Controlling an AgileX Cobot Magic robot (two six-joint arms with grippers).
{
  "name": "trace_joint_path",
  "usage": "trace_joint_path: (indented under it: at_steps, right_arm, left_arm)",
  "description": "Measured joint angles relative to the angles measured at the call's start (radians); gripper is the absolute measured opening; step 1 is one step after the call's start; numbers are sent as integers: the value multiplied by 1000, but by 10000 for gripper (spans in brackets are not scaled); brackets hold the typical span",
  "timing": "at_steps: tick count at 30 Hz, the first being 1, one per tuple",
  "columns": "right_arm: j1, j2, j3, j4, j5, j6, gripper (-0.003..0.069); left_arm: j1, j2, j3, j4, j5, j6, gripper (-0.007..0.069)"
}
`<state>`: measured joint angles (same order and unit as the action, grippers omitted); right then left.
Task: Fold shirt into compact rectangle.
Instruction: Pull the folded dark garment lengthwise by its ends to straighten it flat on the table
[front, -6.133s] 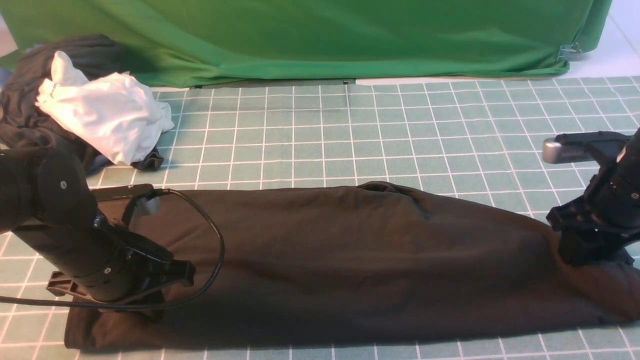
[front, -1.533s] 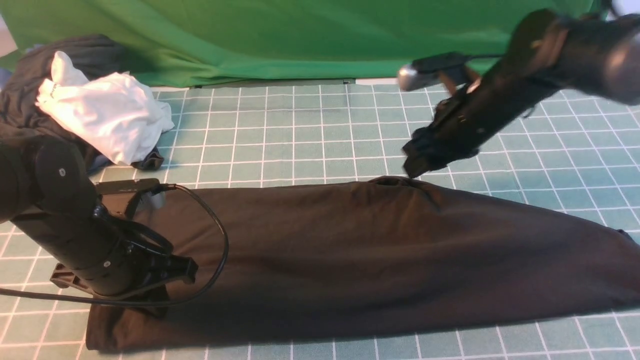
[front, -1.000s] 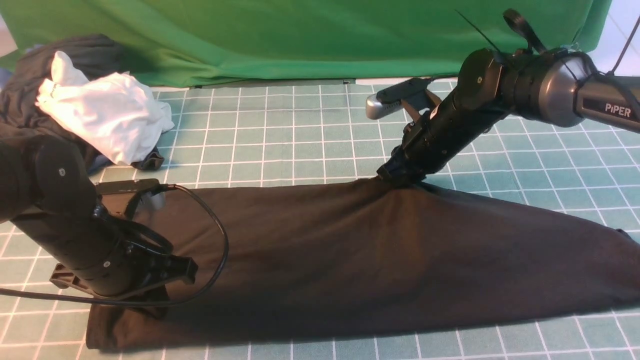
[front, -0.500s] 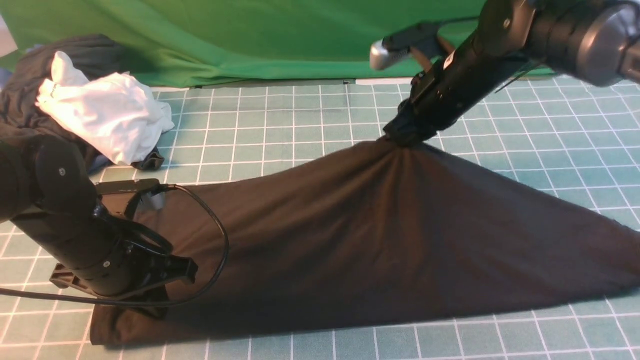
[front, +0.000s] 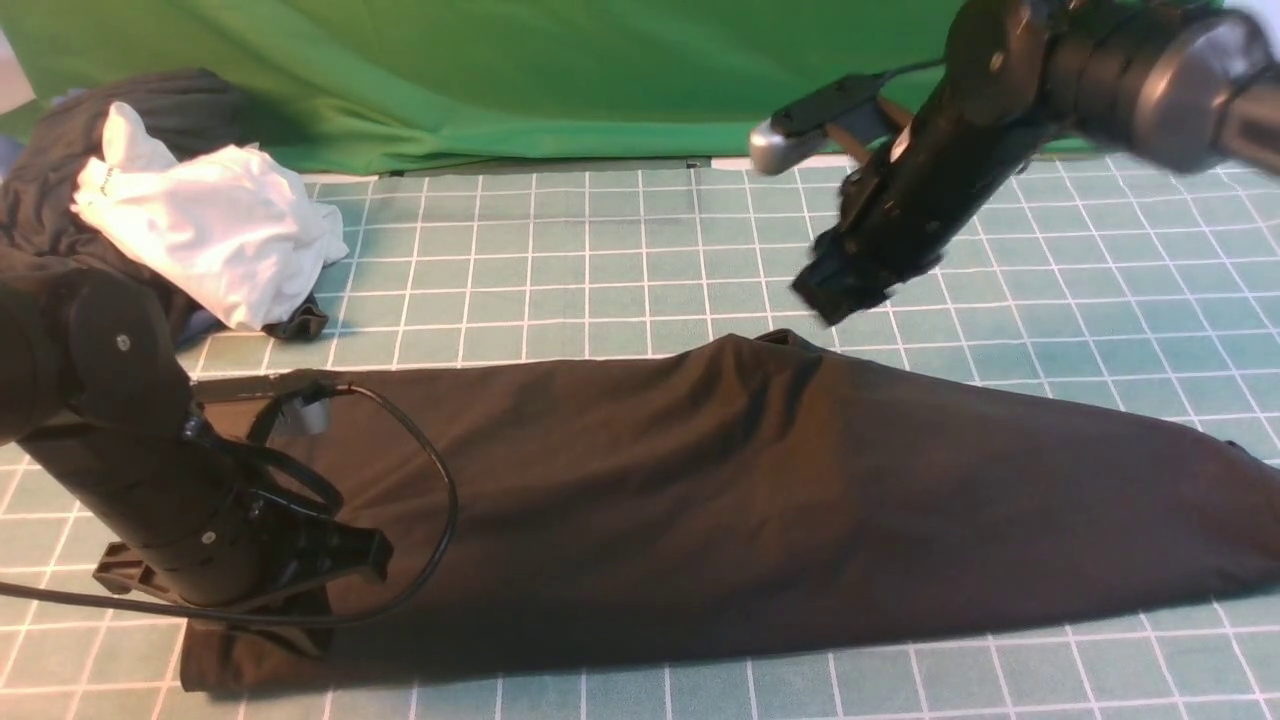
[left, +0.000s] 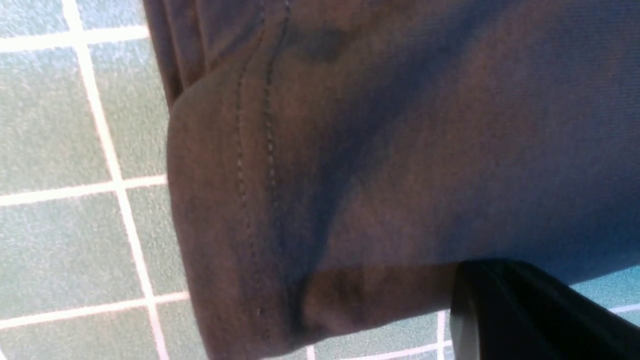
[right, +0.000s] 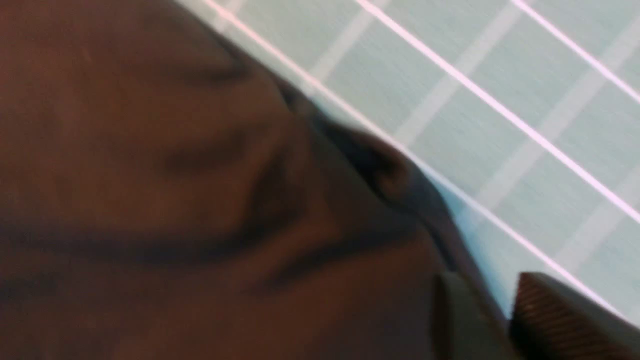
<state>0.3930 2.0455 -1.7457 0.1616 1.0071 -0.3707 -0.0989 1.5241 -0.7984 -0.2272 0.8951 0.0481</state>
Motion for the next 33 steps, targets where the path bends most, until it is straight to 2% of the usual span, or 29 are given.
trace_joint_path:
  at_steps: [3,5,8,9,10,15,18,21,22,23,24,25,26,29,33]
  right_arm:
    - [-36,-76,-5,-57,82,37,44]
    - [-60,-101,-5,-64,104,49,36]
    - [-183,-190,68,-83,146,100,28]
    - [-183,-190,68,-83,146,100,28]
    - [-245,-240,147,-91,149,125,28]
    - [-385,-351,419,-95,108,197,40]
    - [-458,-384,563,-95,53,233,121]
    - [-520,-386,678,-95,-33,256,328]
    - [-523,-386,690,-95,-44,260,358]
    - [-538,-383,723,-97,-84,262,457]
    - [-539,-383,723,-97,-84,262,470]
    - [-542,-374,735,-97,-115,262,547]
    - [-542,-366,738,-97,-138,262,590]
    - [-542,-333,739,-91,-216,263,624]
    - [-542,-278,739,-78,-269,263,611]
  left_arm:
    - [0,-19,0,-15,-10,0,6]
    - [0,-29,0,-19,-10,0,6]
    - [0,-65,0,-21,-13,0,6]
    - [0,-68,0,-21,-13,0,6]
    - [0,-90,0,-25,-13,0,6]
    - [0,-180,3,-39,-13,0,6]
    - [0,-252,5,-57,-11,0,6]
    - [0,-330,5,-62,-9,0,6]
    - [0,-334,5,-62,-9,0,6]
    - [0,-375,5,-62,-7,0,6]
    - [0,-385,5,-62,-6,0,6]
    - [0,-418,5,-62,-5,0,6]
    - [0,-440,5,-62,-5,0,6]
    - [0,-492,5,-62,-4,0,6]
    - [0,-530,5,-62,2,0,6]
